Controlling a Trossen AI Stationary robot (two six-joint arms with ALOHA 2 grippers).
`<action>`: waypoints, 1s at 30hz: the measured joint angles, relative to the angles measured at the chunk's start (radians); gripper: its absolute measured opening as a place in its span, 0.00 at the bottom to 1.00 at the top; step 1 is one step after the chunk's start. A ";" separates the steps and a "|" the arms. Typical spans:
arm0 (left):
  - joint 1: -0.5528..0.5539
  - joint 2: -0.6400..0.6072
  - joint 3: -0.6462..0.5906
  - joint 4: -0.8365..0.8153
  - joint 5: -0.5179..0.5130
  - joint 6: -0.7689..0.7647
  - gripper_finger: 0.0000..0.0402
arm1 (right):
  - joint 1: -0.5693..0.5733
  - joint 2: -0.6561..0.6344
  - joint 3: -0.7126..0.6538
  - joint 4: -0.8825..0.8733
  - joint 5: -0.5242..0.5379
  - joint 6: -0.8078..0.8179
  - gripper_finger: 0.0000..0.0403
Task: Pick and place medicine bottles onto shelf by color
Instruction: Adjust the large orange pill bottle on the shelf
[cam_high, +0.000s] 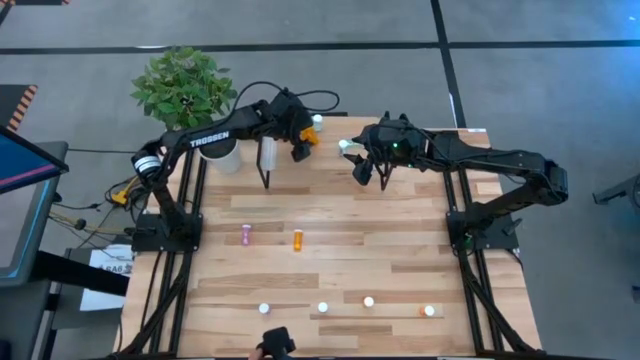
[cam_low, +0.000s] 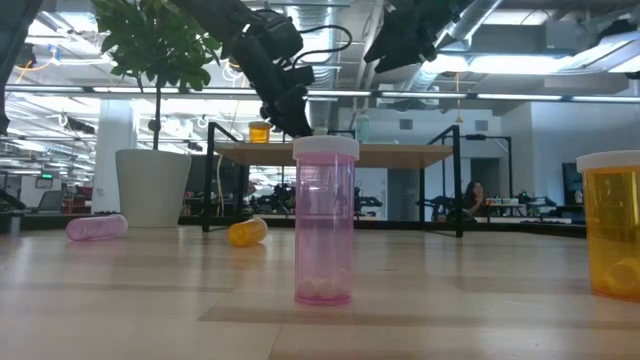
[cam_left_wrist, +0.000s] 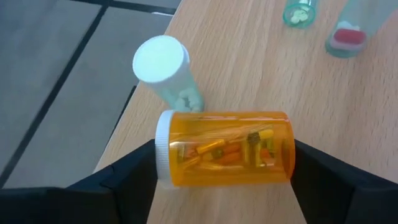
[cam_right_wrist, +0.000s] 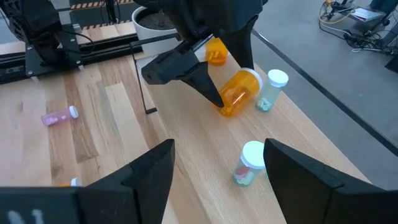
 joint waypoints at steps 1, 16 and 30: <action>-0.001 -0.001 0.000 -0.006 0.000 0.000 0.72 | 0.000 0.000 0.000 0.000 0.000 0.000 0.67; -0.127 -0.003 0.184 -0.264 -0.135 0.032 0.73 | 0.001 0.000 0.000 -0.002 0.000 -0.001 0.67; -0.356 -0.096 0.219 -0.370 -0.417 0.144 0.73 | 0.014 -0.055 -0.005 0.002 -0.005 -0.055 0.67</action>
